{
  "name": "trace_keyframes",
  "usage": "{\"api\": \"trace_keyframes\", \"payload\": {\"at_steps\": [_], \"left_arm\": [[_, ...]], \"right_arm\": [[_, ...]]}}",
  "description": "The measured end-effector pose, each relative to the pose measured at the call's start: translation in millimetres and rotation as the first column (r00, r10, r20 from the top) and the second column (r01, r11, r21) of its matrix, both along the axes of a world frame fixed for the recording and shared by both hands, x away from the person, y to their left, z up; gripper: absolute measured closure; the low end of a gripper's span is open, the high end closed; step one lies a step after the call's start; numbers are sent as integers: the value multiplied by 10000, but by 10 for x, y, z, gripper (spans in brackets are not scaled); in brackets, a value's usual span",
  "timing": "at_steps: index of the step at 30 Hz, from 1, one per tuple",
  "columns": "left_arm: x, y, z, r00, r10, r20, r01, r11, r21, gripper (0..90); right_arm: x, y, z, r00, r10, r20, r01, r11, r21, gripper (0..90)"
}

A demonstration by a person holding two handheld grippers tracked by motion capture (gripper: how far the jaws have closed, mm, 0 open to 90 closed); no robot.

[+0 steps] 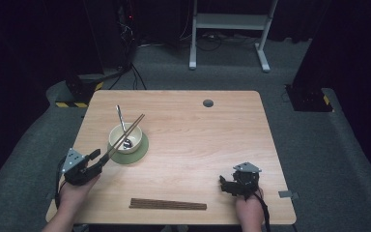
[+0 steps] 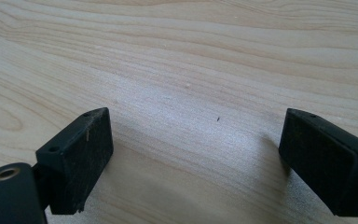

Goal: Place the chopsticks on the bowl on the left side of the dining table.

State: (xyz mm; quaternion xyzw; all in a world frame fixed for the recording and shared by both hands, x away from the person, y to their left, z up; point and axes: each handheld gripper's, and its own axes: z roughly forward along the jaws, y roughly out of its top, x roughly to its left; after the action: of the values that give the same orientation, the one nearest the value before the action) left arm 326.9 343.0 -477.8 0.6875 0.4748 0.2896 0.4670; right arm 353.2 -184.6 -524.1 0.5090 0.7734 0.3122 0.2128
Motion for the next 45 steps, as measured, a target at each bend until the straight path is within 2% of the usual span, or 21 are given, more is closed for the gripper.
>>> {"api": "trace_keyframes", "payload": {"at_steps": [2, 5, 8, 15, 21, 26, 34, 40, 45], "left_arm": [[14, 11, -24, 9995, -149, -292, 147, 9999, -51, 498], [39, -25, -71, 9986, -186, -497, 199, 9995, 262, 455], [71, -60, -107, 9983, -46, -578, 79, 9984, 560, 454], [87, -96, -133, 9990, -34, -436, 69, 9967, 805, 669], [67, -83, -120, 9989, -205, -425, 233, 9975, 667, 764], [51, -110, -119, 9969, -574, -534, 598, 9972, 451, 767], [7, -190, -110, 9920, -1158, -507, 1182, 9918, 478, 767], [5, -203, -115, 9908, -1226, -570, 1255, 9908, 501, 763], [7, -197, -113, 9912, -1172, -611, 1204, 9914, 518, 715]], "right_arm": [[1, -1, 0, 10000, 15, -3, -15, 10000, 2, 95], [1, -1, 0, 10000, 19, 0, -19, 10000, 5, 96], [1, -1, 0, 10000, 18, -2, -18, 10000, 2, 96], [1, -2, 0, 10000, 21, -1, -21, 10000, 2, 96], [1, -1, 0, 10000, 20, 0, -20, 10000, 4, 96], [1, -2, 0, 10000, 22, 0, -22, 10000, 2, 96], [1, -1, 0, 10000, 19, 0, -19, 10000, 5, 96], [1, -2, 0, 10000, 20, -3, -20, 10000, 6, 96], [4, -1, 0, 10000, 60, 5, -60, 10000, 0, 96]]}}
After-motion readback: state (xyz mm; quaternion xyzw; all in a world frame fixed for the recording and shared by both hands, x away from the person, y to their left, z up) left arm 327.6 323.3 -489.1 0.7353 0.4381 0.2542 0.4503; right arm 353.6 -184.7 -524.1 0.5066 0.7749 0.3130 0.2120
